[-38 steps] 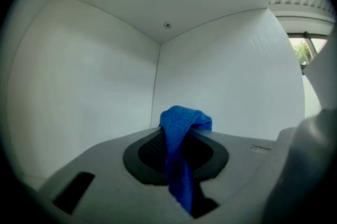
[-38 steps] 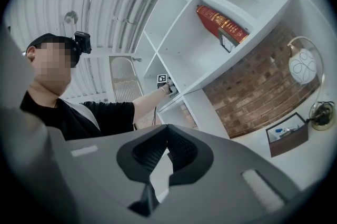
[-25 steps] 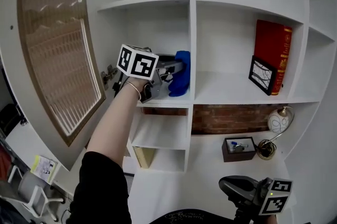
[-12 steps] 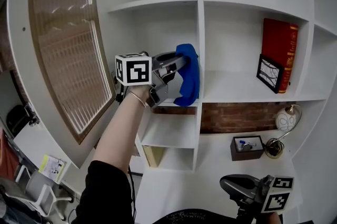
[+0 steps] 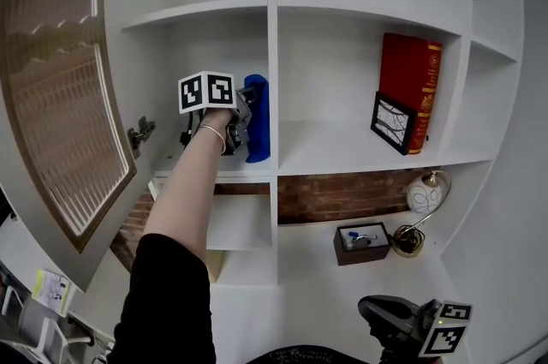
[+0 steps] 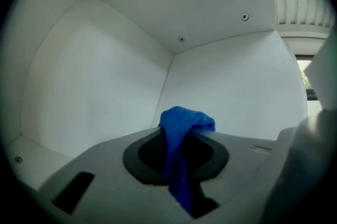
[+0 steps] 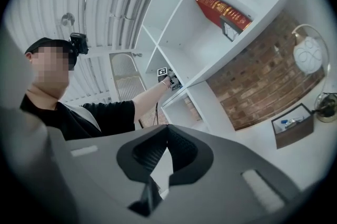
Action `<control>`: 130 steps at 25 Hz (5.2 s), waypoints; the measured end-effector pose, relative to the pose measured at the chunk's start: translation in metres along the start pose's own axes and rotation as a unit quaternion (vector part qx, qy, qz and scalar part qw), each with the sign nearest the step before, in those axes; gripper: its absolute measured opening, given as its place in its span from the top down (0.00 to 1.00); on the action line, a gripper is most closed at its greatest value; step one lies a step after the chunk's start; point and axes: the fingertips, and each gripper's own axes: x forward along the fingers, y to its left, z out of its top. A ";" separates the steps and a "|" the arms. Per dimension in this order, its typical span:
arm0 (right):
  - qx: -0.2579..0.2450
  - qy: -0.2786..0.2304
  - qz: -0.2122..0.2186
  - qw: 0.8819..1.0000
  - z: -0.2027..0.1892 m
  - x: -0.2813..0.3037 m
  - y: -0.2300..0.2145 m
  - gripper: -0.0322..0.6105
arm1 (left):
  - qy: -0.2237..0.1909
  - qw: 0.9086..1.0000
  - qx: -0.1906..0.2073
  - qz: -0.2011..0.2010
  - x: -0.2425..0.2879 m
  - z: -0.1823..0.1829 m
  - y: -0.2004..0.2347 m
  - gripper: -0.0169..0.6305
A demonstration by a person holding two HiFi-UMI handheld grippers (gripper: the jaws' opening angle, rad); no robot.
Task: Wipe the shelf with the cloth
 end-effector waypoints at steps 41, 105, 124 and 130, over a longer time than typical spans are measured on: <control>-0.031 0.054 0.084 0.995 -0.015 0.049 0.036 0.94 | 0.109 0.943 0.314 0.000 -0.090 -0.033 -0.081 0.88; 0.031 -0.031 0.064 0.997 -0.071 0.033 0.085 0.94 | 0.038 0.985 0.133 -0.104 -0.358 -0.356 -0.233 0.87; -0.022 0.117 -0.019 0.993 -0.262 -0.134 0.134 0.94 | 0.093 0.993 0.015 -0.066 -0.466 -0.511 -0.416 0.87; -0.015 0.137 -0.021 0.990 -0.286 -0.126 0.140 0.94 | 0.089 0.995 0.002 -0.040 -0.488 -0.509 -0.410 0.87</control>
